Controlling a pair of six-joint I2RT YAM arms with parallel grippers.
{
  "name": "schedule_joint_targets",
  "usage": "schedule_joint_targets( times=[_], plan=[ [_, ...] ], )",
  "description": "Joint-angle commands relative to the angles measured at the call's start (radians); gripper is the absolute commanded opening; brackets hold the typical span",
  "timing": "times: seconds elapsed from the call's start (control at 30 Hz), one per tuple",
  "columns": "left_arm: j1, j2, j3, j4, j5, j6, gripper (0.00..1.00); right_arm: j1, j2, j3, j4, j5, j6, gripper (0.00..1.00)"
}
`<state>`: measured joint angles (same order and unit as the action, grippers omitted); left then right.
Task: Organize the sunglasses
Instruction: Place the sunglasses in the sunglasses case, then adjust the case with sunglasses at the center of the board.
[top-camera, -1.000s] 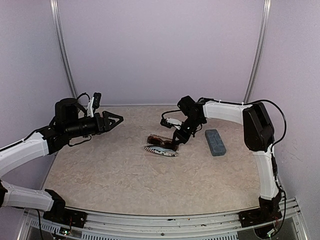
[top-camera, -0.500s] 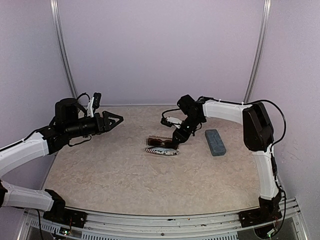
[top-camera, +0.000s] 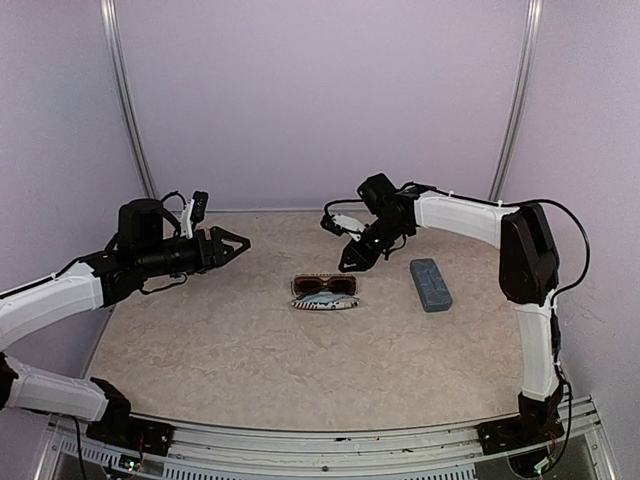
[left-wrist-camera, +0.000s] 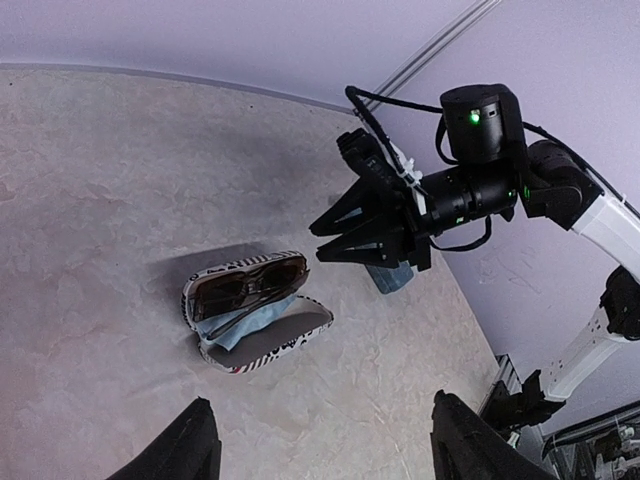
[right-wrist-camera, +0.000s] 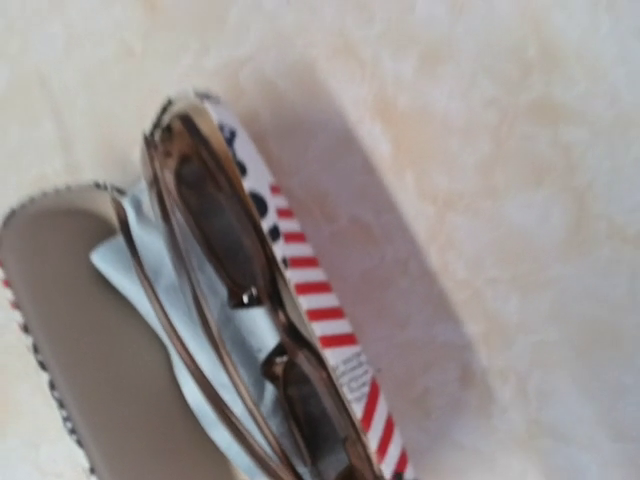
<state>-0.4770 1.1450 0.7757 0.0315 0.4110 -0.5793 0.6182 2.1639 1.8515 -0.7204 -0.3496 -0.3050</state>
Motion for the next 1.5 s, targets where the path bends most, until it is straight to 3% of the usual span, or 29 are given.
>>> schedule_joint_targets(
  times=[0.0, 0.3, 0.53, 0.77, 0.97, 1.47],
  plan=[
    [0.007, 0.008, 0.012, -0.002, -0.003, -0.009, 0.71, 0.009, -0.054, -0.022, 0.026, 0.002, 0.021, 0.30],
    [-0.001, 0.100, 0.059, -0.043, -0.036, -0.006, 0.70, 0.022, -0.212, -0.182, 0.124, -0.114, 0.084, 0.21],
    [-0.011, 0.264, 0.153, -0.061, -0.044, 0.011, 0.64, 0.103, -0.335, -0.436, 0.263, -0.159, 0.172, 0.01],
    [-0.035, 0.419, 0.268, -0.093, -0.092, 0.019, 0.57, 0.187, -0.340, -0.584, 0.397, -0.108, 0.268, 0.00],
    [-0.046, 0.483, 0.327, -0.149, -0.149, 0.017, 0.55, 0.231, -0.248, -0.594, 0.434, 0.016, 0.327, 0.00],
    [-0.041, 0.418, 0.260, -0.189, -0.205, 0.008, 0.55, 0.212, -0.108, -0.500, 0.471, 0.227, 0.446, 0.00]
  ],
)
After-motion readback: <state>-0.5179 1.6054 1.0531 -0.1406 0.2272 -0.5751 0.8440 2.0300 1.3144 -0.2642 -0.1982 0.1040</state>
